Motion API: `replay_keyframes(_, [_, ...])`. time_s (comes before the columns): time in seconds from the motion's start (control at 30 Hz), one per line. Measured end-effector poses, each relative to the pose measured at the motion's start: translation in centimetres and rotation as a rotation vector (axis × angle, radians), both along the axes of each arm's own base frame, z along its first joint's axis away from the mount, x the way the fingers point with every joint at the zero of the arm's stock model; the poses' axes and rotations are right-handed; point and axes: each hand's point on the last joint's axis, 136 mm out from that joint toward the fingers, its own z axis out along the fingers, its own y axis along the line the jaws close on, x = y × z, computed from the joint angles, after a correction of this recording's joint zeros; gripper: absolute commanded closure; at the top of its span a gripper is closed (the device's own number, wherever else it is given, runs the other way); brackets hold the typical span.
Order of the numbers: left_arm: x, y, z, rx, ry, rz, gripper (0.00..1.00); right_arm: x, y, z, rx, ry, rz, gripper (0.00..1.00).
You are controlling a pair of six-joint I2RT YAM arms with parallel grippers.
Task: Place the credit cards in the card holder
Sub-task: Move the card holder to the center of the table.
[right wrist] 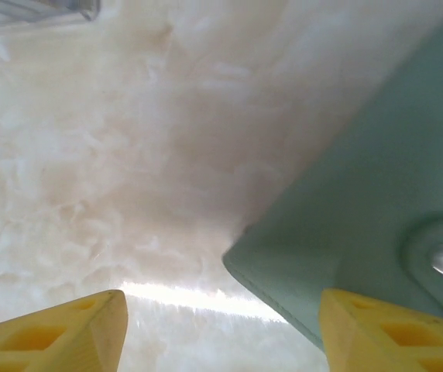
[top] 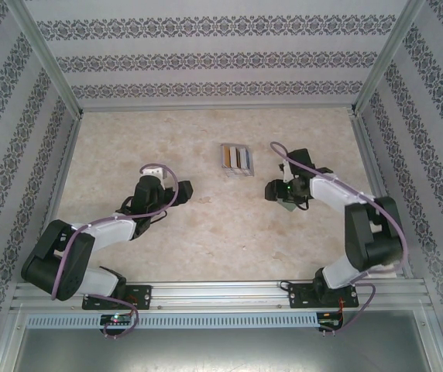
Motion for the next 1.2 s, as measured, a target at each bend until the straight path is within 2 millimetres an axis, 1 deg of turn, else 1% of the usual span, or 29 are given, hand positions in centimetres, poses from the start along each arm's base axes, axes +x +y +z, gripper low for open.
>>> replay_keyframes(0.07, [-0.1,-0.2,-0.1,-0.003,0.003,-0.008,0.03,0.9,-2.4,2.0,-0.012,-0.071,-0.098,0.28])
replay_keyframes(0.13, [-0.1,-0.4,0.0,-0.007,0.001,-0.016,0.04,2.1,-4.9,3.3,-0.009,-0.127,-0.199,0.28])
replay_keyframes(0.2, [-0.2,-0.8,0.1,-0.013,-0.003,-0.03,0.03,2.8,-6.7,3.1,-0.007,-0.133,-0.277,0.28])
replay_keyframes(0.27, [-0.2,-0.9,0.1,-0.013,-0.003,-0.038,0.04,3.2,-6.9,1.7,0.0,-0.09,-0.296,0.28])
replay_keyframes(0.37, [-0.2,-1.0,0.1,-0.009,-0.005,-0.041,0.03,3.6,-5.6,-1.4,0.022,0.001,-0.274,0.3])
replay_keyframes(0.43, [-0.2,-1.1,0.2,-0.011,-0.013,-0.05,0.04,3.6,-4.9,-2.7,0.028,0.036,-0.251,0.3])
replay_keyframes(0.5, [-0.2,-1.4,0.5,-0.019,-0.025,-0.066,0.02,4.2,-4.1,-2.1,0.037,0.015,-0.218,0.3])
replay_keyframes(0.53, [-0.2,-1.6,0.7,-0.023,-0.031,-0.075,0.0,4.3,-3.2,-2.0,0.043,0.007,-0.183,0.3])
replay_keyframes(0.57, [-0.2,-1.7,0.7,-0.024,-0.032,-0.082,0.0,4.1,-1.9,-2.0,0.045,0.008,-0.136,0.3])
replay_keyframes(0.73, [-0.6,-2.5,0.7,-0.031,-0.028,-0.094,0.0,2.1,4.6,-1.9,0.112,0.024,0.073,0.3])
replay_keyframes(0.77, [-0.7,-2.6,0.7,-0.035,-0.025,-0.094,0.0,1.6,5.6,-1.9,0.13,0.027,0.1,0.3])
replay_keyframes(0.83, [-0.8,-2.9,0.8,-0.051,-0.019,-0.093,0.02,0.8,7.3,-1.8,0.173,0.034,0.139,0.3])
replay_keyframes(0.9, [-1.1,-3.6,0.6,-0.063,-0.011,-0.109,0.03,0.2,8.5,-1.5,0.212,0.026,0.159,0.28])
replay_keyframes(0.93, [-1.3,-4.1,0.3,-0.072,0.002,-0.126,0.03,-0.3,8.8,-1.2,0.228,0.022,0.16,0.28])
replay_keyframes(1.03, [-2.0,-5.7,-0.6,-0.087,0.043,-0.183,0.03,-1.1,8.8,-0.1,0.259,0.01,0.124,0.28])
replay_keyframes(1.13, [-2.3,-7.3,-1.0,-0.11,0.073,-0.248,0.06,-0.4,7.2,1.2,0.273,-0.017,0.016,0.28])
replay_keyframes(1.2, [-2.1,-8.4,-0.9,-0.127,0.082,-0.285,0.07,-0.1,5.7,1.5,0.276,-0.036,-0.066,0.28])
